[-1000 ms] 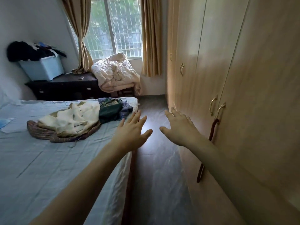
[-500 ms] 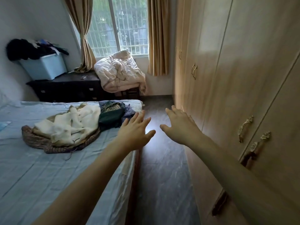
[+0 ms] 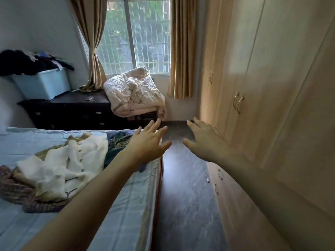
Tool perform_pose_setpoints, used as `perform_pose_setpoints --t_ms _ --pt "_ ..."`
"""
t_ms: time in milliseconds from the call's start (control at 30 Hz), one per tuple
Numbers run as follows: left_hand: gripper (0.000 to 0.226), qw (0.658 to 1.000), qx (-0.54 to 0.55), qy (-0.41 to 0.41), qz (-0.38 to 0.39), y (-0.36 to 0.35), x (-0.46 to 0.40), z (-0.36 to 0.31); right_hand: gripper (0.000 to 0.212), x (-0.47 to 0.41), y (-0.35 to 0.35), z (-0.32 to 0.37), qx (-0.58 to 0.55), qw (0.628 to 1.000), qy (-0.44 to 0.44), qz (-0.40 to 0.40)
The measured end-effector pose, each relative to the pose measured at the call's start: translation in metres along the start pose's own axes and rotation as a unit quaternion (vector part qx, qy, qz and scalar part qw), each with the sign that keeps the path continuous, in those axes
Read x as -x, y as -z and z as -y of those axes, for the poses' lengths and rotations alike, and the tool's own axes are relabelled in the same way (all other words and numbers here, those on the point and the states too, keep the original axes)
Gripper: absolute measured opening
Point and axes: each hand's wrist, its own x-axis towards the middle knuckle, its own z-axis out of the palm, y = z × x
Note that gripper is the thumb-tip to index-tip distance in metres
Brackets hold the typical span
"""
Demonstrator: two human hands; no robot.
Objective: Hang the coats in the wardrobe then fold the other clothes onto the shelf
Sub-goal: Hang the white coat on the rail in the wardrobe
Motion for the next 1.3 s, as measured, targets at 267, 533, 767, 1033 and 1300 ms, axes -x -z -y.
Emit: perform_pose_setpoints --t_ms 267,533,767,1033,1300 --pt "0.065 0.999 -0.012 0.002 0.033 -0.021 -0.091 0.049 0.071 -0.11 -0.025 -0.012 0.002 1.0 0.004 0.002" --pt "0.065 0.999 -0.013 0.018 0.039 -0.036 -0.206 0.075 0.072 -0.227 -0.044 -0.056 0.005 1.0 0.017 0.016" --pt "0.065 0.998 -0.029 0.03 0.047 -0.031 -0.348 0.087 0.075 -0.363 -0.036 -0.116 0.028 0.998 0.032 0.043" --pt "0.066 0.999 -0.006 0.045 0.02 -0.053 -0.473 0.107 0.075 -0.503 -0.044 -0.161 0.007 0.999 0.042 0.016" --pt "0.066 0.998 0.008 0.054 0.025 -0.089 -0.606 0.158 0.076 -0.629 -0.094 -0.189 0.012 0.999 0.033 0.038"
